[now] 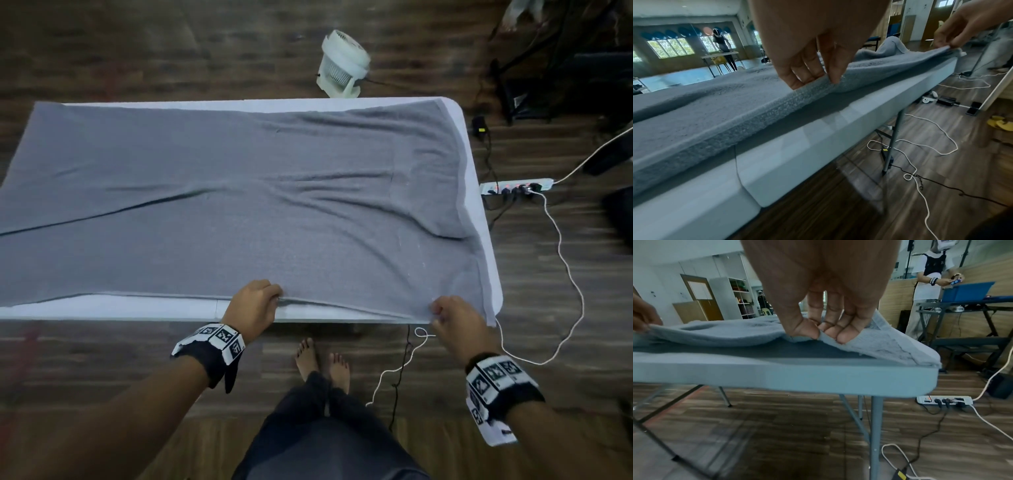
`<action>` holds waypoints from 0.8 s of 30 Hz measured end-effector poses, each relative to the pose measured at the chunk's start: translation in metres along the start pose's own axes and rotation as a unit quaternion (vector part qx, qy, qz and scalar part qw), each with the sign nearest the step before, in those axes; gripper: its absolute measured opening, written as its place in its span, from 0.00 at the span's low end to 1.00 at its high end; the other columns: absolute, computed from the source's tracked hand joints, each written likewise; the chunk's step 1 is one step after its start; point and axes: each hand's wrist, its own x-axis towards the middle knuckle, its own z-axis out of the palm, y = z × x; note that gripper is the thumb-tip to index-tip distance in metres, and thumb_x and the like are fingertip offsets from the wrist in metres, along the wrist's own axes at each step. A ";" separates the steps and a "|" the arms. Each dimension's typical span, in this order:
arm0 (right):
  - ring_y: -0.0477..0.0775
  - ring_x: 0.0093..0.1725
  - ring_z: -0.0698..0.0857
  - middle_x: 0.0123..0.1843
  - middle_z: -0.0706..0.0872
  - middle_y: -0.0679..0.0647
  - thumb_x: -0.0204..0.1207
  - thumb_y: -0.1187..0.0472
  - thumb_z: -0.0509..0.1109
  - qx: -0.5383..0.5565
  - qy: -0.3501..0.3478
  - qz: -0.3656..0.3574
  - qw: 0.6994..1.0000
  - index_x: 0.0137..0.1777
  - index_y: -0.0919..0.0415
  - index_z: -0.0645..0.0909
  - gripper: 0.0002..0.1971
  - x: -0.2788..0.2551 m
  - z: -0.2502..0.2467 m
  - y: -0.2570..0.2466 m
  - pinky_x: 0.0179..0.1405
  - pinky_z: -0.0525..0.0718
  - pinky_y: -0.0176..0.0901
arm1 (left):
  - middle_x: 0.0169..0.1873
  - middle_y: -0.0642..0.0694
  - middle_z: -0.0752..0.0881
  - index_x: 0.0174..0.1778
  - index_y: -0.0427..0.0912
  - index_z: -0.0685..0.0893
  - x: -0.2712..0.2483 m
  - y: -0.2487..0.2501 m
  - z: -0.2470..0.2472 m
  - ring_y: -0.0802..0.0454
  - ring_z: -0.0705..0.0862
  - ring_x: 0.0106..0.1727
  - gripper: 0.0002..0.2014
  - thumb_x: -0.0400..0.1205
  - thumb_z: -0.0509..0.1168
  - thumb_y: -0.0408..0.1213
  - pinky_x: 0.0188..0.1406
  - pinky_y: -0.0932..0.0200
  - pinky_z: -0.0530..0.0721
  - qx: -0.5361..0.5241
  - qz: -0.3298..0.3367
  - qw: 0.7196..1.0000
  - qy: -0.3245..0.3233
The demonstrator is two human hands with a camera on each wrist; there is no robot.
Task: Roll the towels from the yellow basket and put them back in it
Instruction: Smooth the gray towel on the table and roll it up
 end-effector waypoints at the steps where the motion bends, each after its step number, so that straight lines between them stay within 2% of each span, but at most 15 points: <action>1: 0.56 0.43 0.80 0.41 0.80 0.51 0.69 0.66 0.75 -0.007 -0.013 0.008 1.000 0.44 0.57 0.82 0.06 -0.010 0.002 0.002 0.42 0.73 0.43 | 0.34 0.42 0.85 0.43 0.37 0.87 -0.007 0.001 0.002 0.40 0.83 0.37 0.06 0.74 0.67 0.27 0.37 0.51 0.83 -0.007 0.008 1.000 -0.008; 5: 0.61 0.50 0.85 0.47 0.83 0.55 0.73 0.66 0.73 -0.037 -0.091 0.032 0.995 0.43 0.54 0.83 0.05 -0.032 0.021 0.010 0.50 0.82 0.49 | 0.36 0.44 0.87 0.44 0.41 0.87 -0.026 -0.002 0.011 0.42 0.84 0.39 0.08 0.72 0.65 0.31 0.42 0.46 0.84 -0.009 0.033 0.997 -0.070; 8: 0.58 0.52 0.85 0.49 0.84 0.54 0.75 0.62 0.71 -0.039 -0.122 0.006 0.992 0.47 0.57 0.85 0.03 -0.032 0.033 -0.019 0.52 0.82 0.47 | 0.44 0.48 0.86 0.53 0.45 0.86 -0.035 -0.008 0.009 0.45 0.83 0.45 0.16 0.71 0.61 0.33 0.48 0.51 0.81 -0.030 0.022 0.999 -0.040; 10: 0.58 0.51 0.85 0.49 0.84 0.54 0.75 0.61 0.72 -0.011 -0.123 -0.039 0.992 0.49 0.57 0.85 0.04 -0.025 0.045 -0.059 0.52 0.81 0.47 | 0.47 0.48 0.85 0.55 0.45 0.85 -0.044 -0.017 0.002 0.44 0.82 0.47 0.19 0.69 0.61 0.32 0.47 0.51 0.78 -0.017 0.001 1.000 -0.005; 13: 0.57 0.50 0.84 0.48 0.84 0.54 0.74 0.61 0.73 0.032 -0.124 -0.135 0.983 0.50 0.56 0.85 0.06 -0.012 0.072 -0.139 0.52 0.81 0.48 | 0.46 0.49 0.84 0.53 0.46 0.85 -0.060 -0.048 -0.014 0.44 0.81 0.48 0.20 0.66 0.65 0.28 0.46 0.52 0.74 0.012 -0.047 0.998 0.026; 16: 0.58 0.56 0.81 0.54 0.82 0.55 0.75 0.59 0.71 0.038 -0.139 -0.233 0.962 0.57 0.57 0.83 0.11 -0.003 0.107 -0.221 0.59 0.79 0.48 | 0.48 0.47 0.83 0.52 0.46 0.84 -0.076 -0.093 -0.031 0.43 0.81 0.49 0.21 0.64 0.69 0.25 0.47 0.51 0.76 0.046 -0.099 0.993 0.045; 18: 0.58 0.61 0.78 0.58 0.81 0.55 0.76 0.59 0.70 0.016 -0.145 -0.282 0.948 0.62 0.57 0.81 0.15 0.000 0.128 -0.271 0.63 0.77 0.50 | 0.51 0.44 0.83 0.53 0.44 0.84 -0.083 -0.124 -0.043 0.40 0.82 0.51 0.22 0.63 0.70 0.25 0.48 0.49 0.78 0.065 -0.126 0.989 0.036; 21: 0.58 0.61 0.77 0.62 0.79 0.54 0.73 0.58 0.73 -0.039 -0.143 -0.317 0.937 0.65 0.55 0.79 0.20 0.003 0.150 -0.321 0.64 0.77 0.52 | 0.50 0.42 0.84 0.54 0.41 0.84 -0.088 -0.162 -0.054 0.38 0.82 0.50 0.23 0.62 0.72 0.22 0.45 0.46 0.81 0.065 -0.122 0.990 0.013; 24: 0.61 0.60 0.78 0.61 0.79 0.55 0.72 0.64 0.73 -0.076 -0.140 -0.311 0.937 0.63 0.56 0.80 0.19 0.004 0.167 -0.341 0.61 0.79 0.54 | 0.42 0.41 0.84 0.46 0.38 0.85 -0.088 -0.185 -0.061 0.38 0.82 0.44 0.21 0.61 0.68 0.16 0.39 0.47 0.83 0.034 -0.081 0.996 -0.006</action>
